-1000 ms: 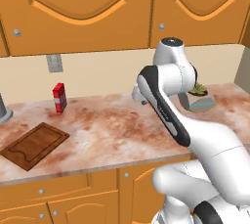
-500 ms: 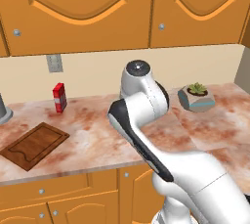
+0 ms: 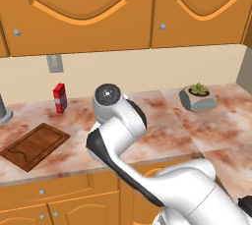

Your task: Open the drawer on the left and place the cutting tools on the cutting board.

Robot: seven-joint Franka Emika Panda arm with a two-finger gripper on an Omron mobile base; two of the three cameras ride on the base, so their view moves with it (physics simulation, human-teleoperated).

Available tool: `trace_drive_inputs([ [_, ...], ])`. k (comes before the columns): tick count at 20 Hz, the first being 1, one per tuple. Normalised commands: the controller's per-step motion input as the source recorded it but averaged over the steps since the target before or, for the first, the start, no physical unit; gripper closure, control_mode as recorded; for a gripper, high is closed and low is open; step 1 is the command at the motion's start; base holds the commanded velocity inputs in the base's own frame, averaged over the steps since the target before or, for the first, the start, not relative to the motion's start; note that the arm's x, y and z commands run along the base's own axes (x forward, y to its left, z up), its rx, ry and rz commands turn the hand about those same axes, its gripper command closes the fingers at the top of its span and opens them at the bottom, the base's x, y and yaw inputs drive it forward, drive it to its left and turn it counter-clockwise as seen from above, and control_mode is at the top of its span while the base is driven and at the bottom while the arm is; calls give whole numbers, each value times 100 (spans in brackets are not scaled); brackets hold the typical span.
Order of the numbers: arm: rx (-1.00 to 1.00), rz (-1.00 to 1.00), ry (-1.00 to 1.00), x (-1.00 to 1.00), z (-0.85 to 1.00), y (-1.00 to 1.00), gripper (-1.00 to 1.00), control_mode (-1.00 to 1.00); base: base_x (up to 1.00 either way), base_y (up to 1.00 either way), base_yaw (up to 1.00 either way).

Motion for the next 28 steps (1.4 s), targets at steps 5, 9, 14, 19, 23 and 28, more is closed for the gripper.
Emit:
trace_drive_inputs([
  [5,-22,20,-10,-16,-15,70,-100,-100,0,0,0],
  [9,-16,9,-25,-17,-30,39,-100,-100,0,0,0],
  [14,-5,8,-29,-13,-30,20,-100,-100,0,0,0],
  [19,-7,9,-19,0,-51,27,-100,-100,0,0,0],
  [23,-9,9,-15,0,-41,37,-100,-100,0,0,0],
  [28,-8,6,-15,0,-26,42,-100,-100,0,0,0],
])
